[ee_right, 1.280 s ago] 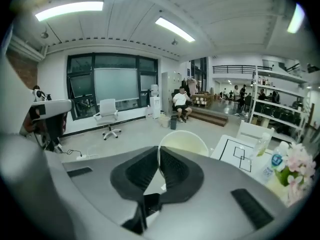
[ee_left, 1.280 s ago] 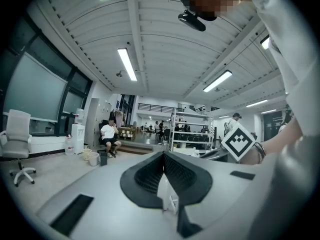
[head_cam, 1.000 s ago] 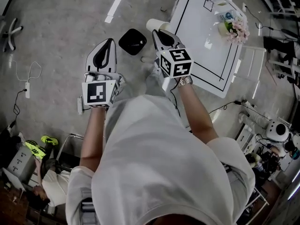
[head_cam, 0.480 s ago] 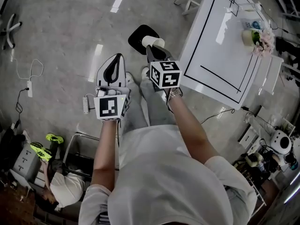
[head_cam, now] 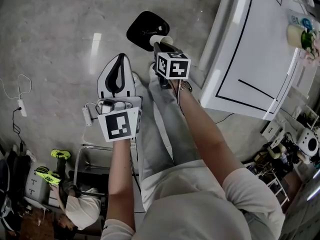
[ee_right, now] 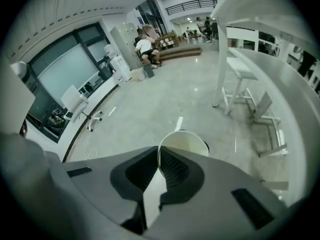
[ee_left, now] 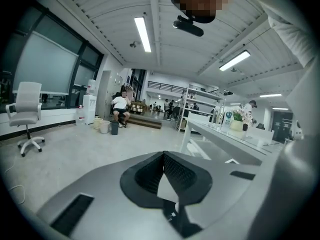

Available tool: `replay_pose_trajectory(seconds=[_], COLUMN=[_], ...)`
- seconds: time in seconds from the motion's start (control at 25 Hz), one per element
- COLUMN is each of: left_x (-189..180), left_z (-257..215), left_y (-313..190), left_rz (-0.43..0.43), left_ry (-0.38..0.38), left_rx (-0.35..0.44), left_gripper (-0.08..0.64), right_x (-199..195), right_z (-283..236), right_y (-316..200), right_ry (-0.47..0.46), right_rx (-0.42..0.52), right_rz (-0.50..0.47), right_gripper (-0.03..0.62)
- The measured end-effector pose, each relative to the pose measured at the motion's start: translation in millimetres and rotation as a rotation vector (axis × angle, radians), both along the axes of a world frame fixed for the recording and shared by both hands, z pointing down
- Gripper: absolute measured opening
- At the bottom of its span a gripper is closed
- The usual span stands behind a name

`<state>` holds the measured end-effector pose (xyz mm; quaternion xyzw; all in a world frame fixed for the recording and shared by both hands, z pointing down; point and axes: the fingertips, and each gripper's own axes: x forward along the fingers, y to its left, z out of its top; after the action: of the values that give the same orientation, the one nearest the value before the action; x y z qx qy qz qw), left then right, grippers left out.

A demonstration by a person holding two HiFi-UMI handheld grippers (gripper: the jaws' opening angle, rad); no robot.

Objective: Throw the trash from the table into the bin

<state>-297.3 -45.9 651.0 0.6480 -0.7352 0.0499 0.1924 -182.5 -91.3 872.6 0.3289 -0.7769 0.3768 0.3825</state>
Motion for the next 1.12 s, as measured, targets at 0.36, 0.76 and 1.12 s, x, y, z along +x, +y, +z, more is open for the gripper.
replay_pose_trajectory(seconds=[0.36, 0.76, 1.12], left_x=[32, 20, 8], left_z=[80, 107, 94], left_y=[7, 22, 17], left_rz=[0.005, -0.023, -0.029], left_ry=[0.102, 0.116, 0.082], left_rx=[-0.079, -0.114, -0.081], left_gripper=[0.007, 0.006, 0.006], right_x=[11, -2, -11], right_z=[109, 142, 126], right_y=[-6, -16, -10], right_ry=[-0.061, -0.032, -0.024], right_rx=[-0.068, -0.056, -0.055], right_rz=[0.177, 0.138, 0.096], right_gripper=[0.020, 0.023, 0.091])
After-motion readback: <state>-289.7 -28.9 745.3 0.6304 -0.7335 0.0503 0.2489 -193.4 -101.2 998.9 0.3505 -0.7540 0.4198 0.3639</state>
